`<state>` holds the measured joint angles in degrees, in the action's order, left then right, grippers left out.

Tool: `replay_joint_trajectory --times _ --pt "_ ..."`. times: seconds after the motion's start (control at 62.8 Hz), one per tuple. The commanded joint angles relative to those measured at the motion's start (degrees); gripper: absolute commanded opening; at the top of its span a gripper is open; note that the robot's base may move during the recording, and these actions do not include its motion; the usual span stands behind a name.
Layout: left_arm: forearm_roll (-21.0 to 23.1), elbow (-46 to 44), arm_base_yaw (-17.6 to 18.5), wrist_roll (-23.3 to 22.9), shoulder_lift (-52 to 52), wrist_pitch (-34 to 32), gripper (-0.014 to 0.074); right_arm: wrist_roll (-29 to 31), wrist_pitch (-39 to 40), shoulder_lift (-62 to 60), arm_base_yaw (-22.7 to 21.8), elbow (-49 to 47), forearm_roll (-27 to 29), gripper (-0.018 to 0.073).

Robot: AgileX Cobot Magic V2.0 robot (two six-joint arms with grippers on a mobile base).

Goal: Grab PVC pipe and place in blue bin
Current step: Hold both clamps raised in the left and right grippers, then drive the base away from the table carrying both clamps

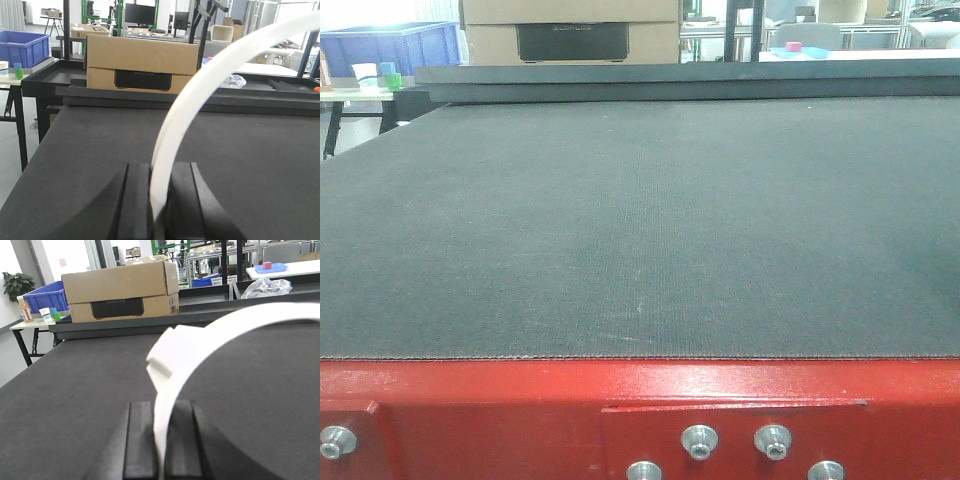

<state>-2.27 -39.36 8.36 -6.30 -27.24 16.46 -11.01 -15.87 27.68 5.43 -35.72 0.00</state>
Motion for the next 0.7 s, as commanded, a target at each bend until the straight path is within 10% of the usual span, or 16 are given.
replay_joint_trajectory --times 0.0,0.685 --pt "0.42 -0.17 -0.16 -0.27 0.31 -1.21 -0.0111 0.22 0.89 -0.34 -0.02 0.18 -0.73 -0.0168" --pt "0.42 -0.17 -0.16 -0.27 0.31 -1.21 -0.0111 0.22 0.89 -0.34 -0.02 0.18 -0.73 -0.0168"
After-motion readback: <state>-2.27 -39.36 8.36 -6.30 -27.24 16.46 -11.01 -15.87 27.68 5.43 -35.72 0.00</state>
